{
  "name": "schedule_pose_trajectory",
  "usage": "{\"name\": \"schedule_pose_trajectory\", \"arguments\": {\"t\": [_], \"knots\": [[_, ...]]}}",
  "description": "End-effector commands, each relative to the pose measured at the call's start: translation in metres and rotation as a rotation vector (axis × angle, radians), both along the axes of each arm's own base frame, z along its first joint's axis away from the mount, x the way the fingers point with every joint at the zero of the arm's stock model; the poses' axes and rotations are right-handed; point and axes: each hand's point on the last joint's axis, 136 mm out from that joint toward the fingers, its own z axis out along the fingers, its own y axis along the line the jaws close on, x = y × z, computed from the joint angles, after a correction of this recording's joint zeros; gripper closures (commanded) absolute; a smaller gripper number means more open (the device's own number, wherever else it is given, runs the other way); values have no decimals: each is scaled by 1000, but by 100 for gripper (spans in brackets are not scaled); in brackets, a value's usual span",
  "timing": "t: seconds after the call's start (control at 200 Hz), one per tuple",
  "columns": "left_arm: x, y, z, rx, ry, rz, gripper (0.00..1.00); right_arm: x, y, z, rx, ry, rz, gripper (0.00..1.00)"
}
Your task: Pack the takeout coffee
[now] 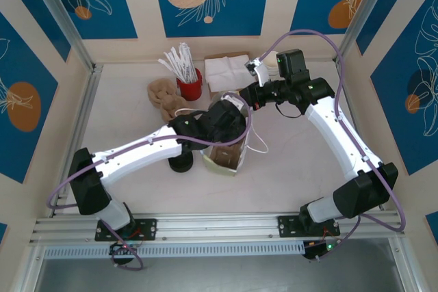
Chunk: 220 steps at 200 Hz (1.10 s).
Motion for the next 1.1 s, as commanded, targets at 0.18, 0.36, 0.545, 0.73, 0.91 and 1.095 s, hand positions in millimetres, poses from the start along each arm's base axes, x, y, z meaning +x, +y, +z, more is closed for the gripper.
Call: {"name": "schedule_pose_trajectory", "arguments": {"t": [0.18,0.36,0.545,0.73,0.91,1.095], "knots": [[1,0,-16,45,-3,-5,38,-4,1,12,40,-16,6,100],[6,-4,-14,46,-21,-9,38,-4,2,9,48,5,7,100],[12,-6,-14,50,-39,-14,37,-3,4,2,57,58,-1,100],[18,-6,-10,61,-64,-13,37,-1,4,-1,70,85,-7,100],[23,-4,-9,76,-83,-6,37,1,2,-1,75,94,-12,100],[30,-3,-8,83,-101,5,37,3,0,-2,81,110,-15,100]]}}
